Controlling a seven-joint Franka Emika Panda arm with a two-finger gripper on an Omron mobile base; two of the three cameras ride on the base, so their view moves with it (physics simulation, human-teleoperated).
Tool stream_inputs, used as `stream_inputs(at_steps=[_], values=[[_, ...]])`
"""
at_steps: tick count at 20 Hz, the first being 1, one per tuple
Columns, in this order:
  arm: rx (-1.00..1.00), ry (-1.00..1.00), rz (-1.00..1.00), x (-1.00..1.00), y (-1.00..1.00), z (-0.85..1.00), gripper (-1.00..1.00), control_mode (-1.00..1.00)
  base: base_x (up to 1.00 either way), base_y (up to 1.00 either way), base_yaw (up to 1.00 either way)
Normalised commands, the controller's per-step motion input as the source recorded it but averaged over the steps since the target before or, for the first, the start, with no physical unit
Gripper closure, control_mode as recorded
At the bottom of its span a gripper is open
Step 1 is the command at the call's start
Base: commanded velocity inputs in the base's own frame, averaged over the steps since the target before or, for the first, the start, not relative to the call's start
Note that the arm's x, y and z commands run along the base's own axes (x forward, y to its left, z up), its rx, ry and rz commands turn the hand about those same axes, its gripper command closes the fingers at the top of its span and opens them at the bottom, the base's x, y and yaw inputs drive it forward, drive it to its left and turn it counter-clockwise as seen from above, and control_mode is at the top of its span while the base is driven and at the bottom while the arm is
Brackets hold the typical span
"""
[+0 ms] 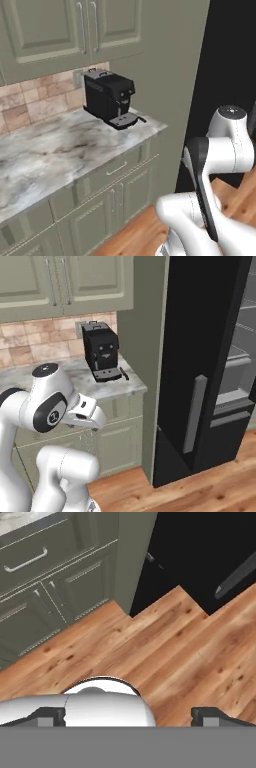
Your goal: Retrieve the butter from the fridge and place it on a plate on the dining table. Then retrieve the butter knife by the fridge and place it near the plate.
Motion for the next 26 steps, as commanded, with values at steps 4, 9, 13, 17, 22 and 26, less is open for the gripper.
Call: stream_inputs(at_steps=[4, 9, 13, 17, 22, 26], values=[[0.0, 0.0, 0.0, 0.0, 0.0, 0.0, -1.0, 1.0, 0.47, 0.16, -0.03], [0.0, 0.0, 0.0, 0.0, 0.0, 0.0, -1.0, 1.0, 0.47, 0.05, 0.0], [0.0, 0.0, 0.0, 0.0, 0.0, 0.0, -1.0, 1.0, 0.48, 0.0, 0.0], [0.0, 0.0, 0.0, 0.0, 0.0, 0.0, -1.0, 1.0, 0.48, -0.06, 0.05], [0.0, 0.0, 0.0, 0.0, 0.0, 0.0, -1.0, 1.0, 0.57, -0.22, 0.09], [0.0, 0.0, 0.0, 0.0, 0.0, 0.0, -1.0, 1.0, 0.34, -0.39, 0.08]])
